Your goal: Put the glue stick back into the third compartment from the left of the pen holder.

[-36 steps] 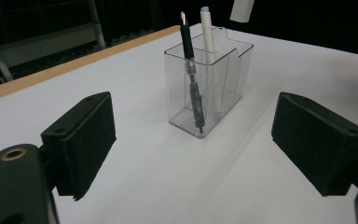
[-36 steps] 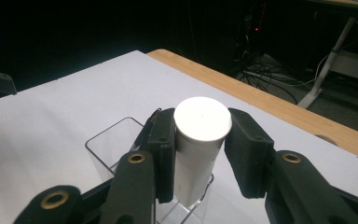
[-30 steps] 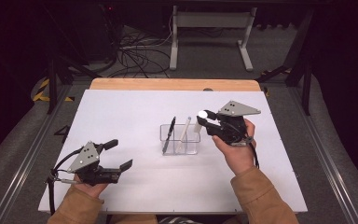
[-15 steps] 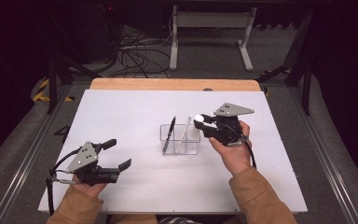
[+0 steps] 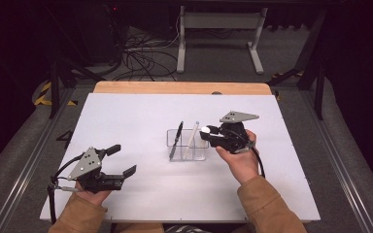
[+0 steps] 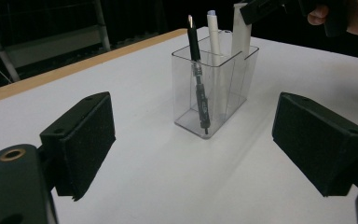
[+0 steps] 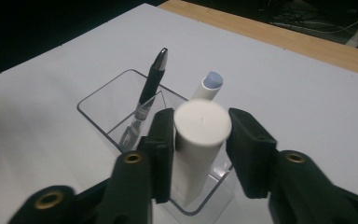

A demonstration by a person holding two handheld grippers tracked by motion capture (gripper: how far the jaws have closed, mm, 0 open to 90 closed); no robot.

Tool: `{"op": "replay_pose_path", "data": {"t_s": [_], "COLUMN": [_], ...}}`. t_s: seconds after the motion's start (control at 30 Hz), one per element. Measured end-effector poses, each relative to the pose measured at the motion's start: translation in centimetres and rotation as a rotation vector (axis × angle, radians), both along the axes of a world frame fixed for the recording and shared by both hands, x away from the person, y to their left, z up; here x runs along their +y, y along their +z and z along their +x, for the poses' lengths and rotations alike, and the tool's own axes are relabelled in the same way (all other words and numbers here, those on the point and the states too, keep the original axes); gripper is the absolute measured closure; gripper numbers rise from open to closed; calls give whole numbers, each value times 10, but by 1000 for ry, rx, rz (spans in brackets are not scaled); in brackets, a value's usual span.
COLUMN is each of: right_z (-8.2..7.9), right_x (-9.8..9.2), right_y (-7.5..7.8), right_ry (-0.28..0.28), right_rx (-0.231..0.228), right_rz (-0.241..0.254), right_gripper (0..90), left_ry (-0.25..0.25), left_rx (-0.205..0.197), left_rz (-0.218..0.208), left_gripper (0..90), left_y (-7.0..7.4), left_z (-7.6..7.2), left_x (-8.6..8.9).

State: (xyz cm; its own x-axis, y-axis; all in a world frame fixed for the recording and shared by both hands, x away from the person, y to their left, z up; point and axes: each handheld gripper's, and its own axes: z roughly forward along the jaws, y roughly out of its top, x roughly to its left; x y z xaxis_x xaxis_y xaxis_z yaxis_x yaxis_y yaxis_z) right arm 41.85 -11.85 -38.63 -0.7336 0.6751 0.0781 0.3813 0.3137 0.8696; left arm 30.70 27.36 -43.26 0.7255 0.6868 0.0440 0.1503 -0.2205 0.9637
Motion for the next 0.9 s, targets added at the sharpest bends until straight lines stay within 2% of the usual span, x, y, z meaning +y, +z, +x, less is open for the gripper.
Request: {"op": "replay_pose_path", "data": {"t_s": [0.03,0.07,0.13,0.33,0.5,0.73,0.9], "right_z": [0,0,-1,-7,-17,-26,-35], "right_x": [0,-1,-4,-11,-15,-31,-48], "right_y": [0,2,5,11,18,24,25], "right_ry": [-8,-15,-19,-26,-14,-7,5], "right_rx": [-20,-34,-60,-126,-219,-263,-274], "right_rz": [-3,-4,14,29,20,46,78], "right_gripper": [489,464,439,330,260,198,170], "left_ry": [0,0,3,9,22,27,30], "left_rx": [3,2,-3,-2,-12,-20,-22], "left_rz": [1,-1,1,-5,-1,-3,-1], "left_gripper": [139,139,138,130,120,107,96], "left_y": [0,0,0,1,3,5,6], "left_z": [0,0,0,0,-2,-5,-7], "left_x": [0,0,1,3,6,10,12]}}
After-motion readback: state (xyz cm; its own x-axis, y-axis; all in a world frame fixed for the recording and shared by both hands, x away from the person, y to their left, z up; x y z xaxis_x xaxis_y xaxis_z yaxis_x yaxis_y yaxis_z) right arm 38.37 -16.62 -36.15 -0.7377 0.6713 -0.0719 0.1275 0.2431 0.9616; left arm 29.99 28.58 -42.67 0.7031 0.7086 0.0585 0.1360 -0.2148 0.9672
